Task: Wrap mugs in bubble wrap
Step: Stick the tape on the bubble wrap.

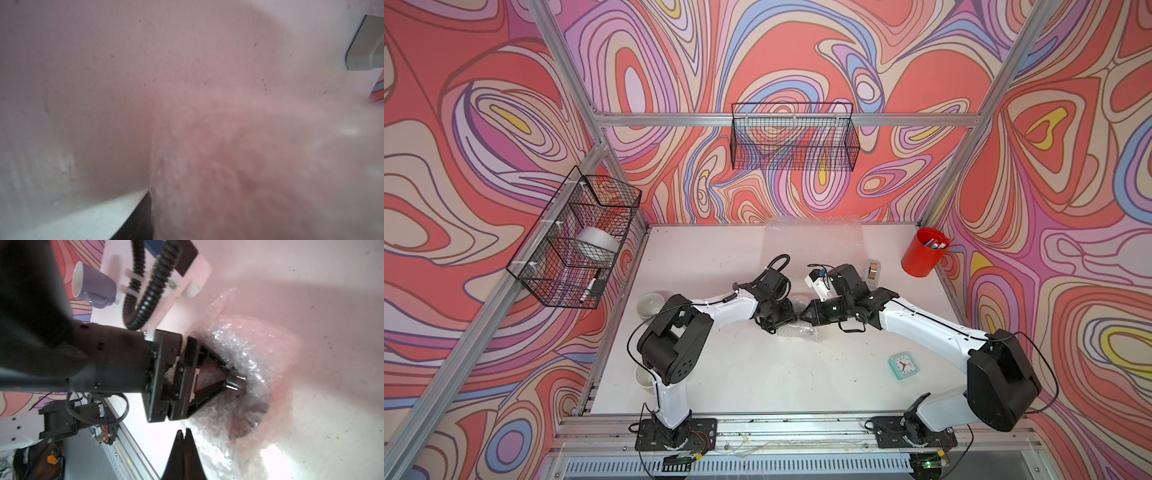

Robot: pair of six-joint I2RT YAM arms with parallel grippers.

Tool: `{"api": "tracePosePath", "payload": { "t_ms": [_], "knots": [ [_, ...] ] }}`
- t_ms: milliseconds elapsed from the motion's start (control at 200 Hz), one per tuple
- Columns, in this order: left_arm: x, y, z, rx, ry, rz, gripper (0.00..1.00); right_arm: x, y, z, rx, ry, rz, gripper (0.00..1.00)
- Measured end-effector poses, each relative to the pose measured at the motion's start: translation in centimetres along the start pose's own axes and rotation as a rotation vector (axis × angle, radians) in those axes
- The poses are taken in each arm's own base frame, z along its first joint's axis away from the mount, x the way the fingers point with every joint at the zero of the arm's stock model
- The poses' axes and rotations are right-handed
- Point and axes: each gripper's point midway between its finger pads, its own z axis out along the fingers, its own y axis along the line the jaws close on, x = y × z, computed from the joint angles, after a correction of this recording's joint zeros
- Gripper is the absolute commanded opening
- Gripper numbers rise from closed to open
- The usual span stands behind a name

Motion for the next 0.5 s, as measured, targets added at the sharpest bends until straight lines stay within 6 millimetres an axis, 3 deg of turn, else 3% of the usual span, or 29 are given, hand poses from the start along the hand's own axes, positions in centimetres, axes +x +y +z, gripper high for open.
{"api": "tracePosePath", "payload": {
  "t_ms": [145, 366, 496],
  "knots": [
    [0.0, 0.0, 0.0, 0.0, 0.0, 0.0, 0.55, 1.0, 0.0, 0.2, -0.017, 0.033, 0.003, 0.0],
    [0.0, 0.0, 0.0, 0.0, 0.0, 0.0, 0.55, 2.6, -1.8, 1.8, 0.024, 0.109, 0.034, 0.0],
    [0.0, 0.0, 0.0, 0.0, 0.0, 0.001, 0.55, 2.6, -1.8, 1.8, 0.023, 0.109, 0.029, 0.0]
  ]
}}
